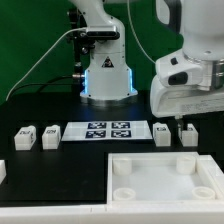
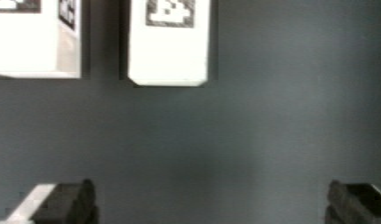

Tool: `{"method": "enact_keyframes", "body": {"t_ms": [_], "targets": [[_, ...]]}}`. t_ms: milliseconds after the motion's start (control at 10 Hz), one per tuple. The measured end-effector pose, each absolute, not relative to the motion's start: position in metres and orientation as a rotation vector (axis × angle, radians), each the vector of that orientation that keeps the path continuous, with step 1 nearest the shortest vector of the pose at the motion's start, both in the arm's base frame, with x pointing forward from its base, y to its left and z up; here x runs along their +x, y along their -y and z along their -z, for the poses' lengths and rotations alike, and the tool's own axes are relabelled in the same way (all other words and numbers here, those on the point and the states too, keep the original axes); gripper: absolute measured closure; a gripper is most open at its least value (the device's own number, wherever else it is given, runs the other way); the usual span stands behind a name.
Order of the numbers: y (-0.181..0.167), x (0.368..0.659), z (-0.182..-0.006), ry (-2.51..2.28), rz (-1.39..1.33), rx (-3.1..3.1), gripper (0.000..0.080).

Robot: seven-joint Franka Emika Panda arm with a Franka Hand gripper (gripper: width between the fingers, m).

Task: Assemble one leg

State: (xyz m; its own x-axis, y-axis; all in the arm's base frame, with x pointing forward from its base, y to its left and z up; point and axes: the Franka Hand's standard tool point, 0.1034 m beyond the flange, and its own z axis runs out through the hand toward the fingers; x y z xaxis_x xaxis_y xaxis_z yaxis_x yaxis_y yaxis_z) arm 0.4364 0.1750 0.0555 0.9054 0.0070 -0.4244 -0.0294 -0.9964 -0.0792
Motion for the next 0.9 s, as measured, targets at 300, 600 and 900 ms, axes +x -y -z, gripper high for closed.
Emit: {"method": "enact_keyframes", "body": {"t_ms": [300,600,900], "targets": [[-0.171,0.446,-0.060,0.010,-1.033,-2.869,0.0151],[-0.171,0.443,-0.053,0.022,-1.219,-2.798,0.0151],[-0.169,0.417,-0.035,0.010,-1.304,-2.777,0.0151]]}}
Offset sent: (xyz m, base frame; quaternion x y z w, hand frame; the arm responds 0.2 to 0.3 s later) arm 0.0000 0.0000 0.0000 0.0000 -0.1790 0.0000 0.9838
